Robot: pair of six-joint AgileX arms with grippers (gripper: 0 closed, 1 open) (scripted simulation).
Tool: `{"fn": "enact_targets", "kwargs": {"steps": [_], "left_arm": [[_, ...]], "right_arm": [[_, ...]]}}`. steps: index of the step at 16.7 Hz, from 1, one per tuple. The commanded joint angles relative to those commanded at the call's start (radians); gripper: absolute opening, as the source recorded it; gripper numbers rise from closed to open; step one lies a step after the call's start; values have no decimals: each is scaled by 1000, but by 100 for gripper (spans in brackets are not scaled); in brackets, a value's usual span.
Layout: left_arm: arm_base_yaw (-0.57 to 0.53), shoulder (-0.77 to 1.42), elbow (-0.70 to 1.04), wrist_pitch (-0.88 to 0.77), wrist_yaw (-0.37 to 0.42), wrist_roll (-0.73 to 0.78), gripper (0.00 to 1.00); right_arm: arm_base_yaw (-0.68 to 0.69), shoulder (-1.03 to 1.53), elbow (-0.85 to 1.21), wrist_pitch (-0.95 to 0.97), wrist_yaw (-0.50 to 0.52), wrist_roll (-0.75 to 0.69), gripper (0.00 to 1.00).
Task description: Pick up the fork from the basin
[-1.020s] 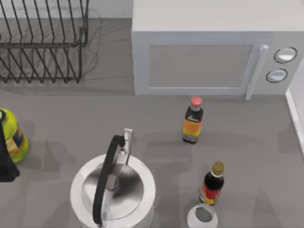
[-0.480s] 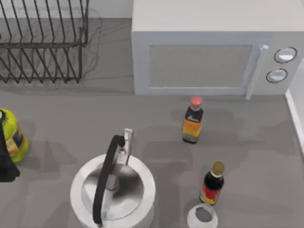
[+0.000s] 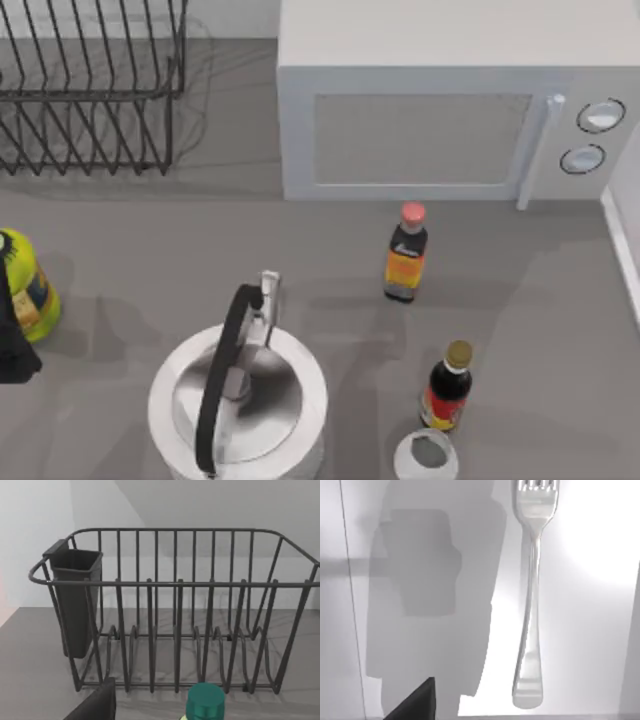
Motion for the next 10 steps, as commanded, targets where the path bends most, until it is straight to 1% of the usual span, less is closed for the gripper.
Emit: {"fn": "enact_targets", "kwargs": {"steps": [4, 10], "left_arm": [[0, 0, 0, 0, 0, 0, 100], [0, 0, 0, 0, 0, 0, 100]], "right_arm": [[-16, 138, 118, -74, 0, -15, 100], [-11, 147, 120, -74, 1, -15, 100]]}}
